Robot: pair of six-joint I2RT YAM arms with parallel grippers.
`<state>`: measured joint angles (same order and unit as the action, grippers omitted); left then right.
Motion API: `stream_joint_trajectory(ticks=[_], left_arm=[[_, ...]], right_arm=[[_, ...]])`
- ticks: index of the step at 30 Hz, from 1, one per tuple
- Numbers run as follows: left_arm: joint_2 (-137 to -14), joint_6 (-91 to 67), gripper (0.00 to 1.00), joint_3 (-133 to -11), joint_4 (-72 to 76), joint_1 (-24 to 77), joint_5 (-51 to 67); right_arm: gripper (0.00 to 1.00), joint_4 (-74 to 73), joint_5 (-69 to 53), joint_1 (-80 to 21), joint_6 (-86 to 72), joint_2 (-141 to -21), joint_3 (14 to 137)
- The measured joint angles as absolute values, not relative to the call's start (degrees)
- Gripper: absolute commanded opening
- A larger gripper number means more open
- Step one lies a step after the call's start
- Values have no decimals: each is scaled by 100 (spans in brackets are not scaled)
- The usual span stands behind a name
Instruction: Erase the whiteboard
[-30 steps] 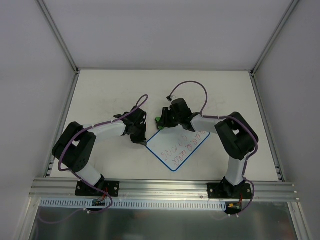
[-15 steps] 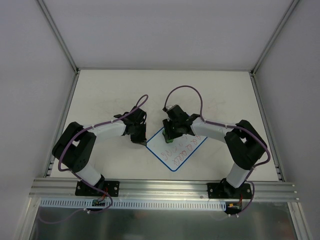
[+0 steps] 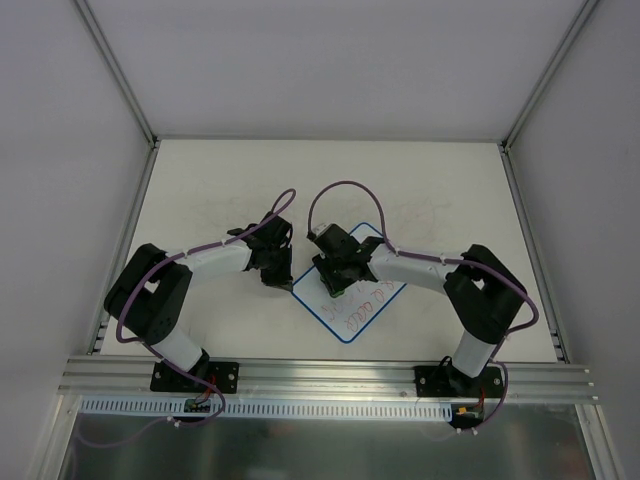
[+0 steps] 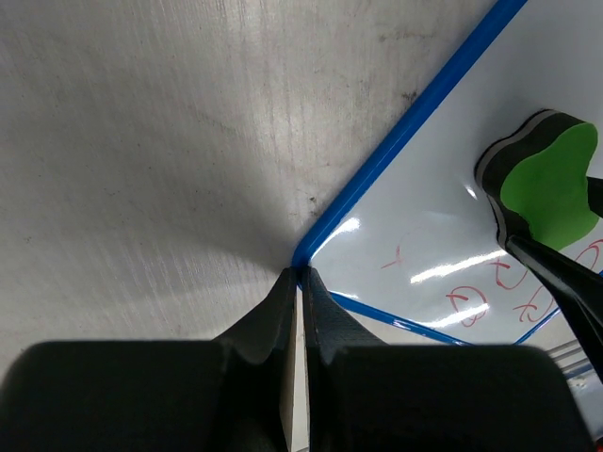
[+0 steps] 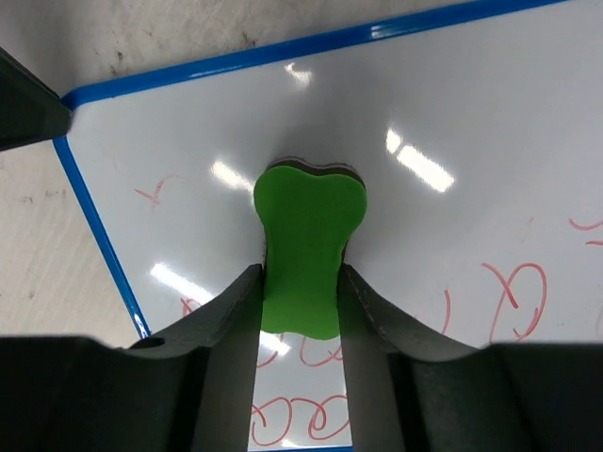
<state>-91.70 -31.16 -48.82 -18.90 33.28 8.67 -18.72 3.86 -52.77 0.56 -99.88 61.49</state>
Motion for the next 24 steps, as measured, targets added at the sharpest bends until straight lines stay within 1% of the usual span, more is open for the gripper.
stream_joint_trajectory(ticks=[1,2,4,6,9,15,24], left_arm=[[-9168,-3116,0,-4882,-1890,3328,867],[-9168,-3116,0,-4882,-1892,3328,867],[-9168,-3116,0,-4882,-1892,3328,867],[-9166,-3116,0,-4882,-1894,3328,867],[-9157,-3116,0,-4882,-1900,3328,867],[-9144,-3116,0,-4882,-1946,3328,862],[-9115,-3111,0,-4880,-1999,3328,849]], right_arm=[[45,-1865,408,-5288,51,-9977,6134],[46,-1844,425,-5297,49,-9937,6088],[53,-1782,451,-5310,40,-9800,5924],[56,-1664,475,-5312,21,-9596,5701],[67,-1402,515,-5315,-60,-9268,5332],[68,-873,543,-5315,-104,-8882,4882],[67,-174,615,-5435,-123,-8844,4617]])
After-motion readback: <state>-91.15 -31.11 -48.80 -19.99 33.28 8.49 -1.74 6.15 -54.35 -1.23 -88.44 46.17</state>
